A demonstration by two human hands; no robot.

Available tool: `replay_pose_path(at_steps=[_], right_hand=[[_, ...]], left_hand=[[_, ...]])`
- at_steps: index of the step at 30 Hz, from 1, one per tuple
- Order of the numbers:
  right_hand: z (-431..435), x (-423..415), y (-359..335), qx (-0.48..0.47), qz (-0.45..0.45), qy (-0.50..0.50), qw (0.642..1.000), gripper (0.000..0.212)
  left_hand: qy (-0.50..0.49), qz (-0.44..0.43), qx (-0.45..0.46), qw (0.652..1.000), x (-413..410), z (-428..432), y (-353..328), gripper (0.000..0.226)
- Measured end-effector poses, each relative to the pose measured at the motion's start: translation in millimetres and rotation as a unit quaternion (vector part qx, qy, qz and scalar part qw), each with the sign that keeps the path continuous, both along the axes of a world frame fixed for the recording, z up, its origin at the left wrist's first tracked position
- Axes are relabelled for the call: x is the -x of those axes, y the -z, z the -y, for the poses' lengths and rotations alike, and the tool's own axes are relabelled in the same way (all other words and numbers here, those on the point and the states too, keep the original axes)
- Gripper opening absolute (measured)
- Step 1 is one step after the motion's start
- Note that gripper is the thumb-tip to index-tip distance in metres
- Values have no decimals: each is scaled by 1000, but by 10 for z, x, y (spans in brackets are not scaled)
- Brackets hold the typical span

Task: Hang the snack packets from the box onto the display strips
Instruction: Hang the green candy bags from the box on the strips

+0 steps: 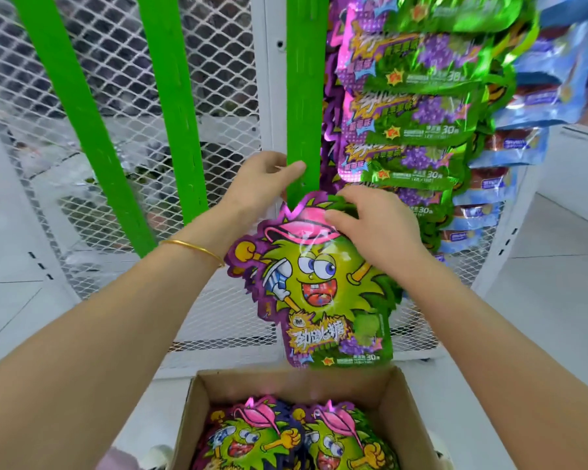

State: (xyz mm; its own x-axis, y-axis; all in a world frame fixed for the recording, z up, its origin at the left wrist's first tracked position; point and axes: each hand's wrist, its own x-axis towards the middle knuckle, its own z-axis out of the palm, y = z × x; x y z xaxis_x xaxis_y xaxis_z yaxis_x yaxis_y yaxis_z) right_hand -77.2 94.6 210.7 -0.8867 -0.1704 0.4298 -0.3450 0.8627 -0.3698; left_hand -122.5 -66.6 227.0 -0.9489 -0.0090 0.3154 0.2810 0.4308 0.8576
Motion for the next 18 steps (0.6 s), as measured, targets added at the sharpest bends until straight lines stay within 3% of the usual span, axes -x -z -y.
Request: replay_pose_path(at_steps=[2,11,18], right_hand=[[58,42,-83,-5,-27,8,1000,26],[233,62,-185,-39,-85,51,994,30],[213,83,-121,-31,-52,41,997,29]], left_hand=[[12,23,0,1000,-57,20,-46,13],[0,41,-29,999,-181,40,-123,38],[-15,18,-54,998,-265,19,-83,23]])
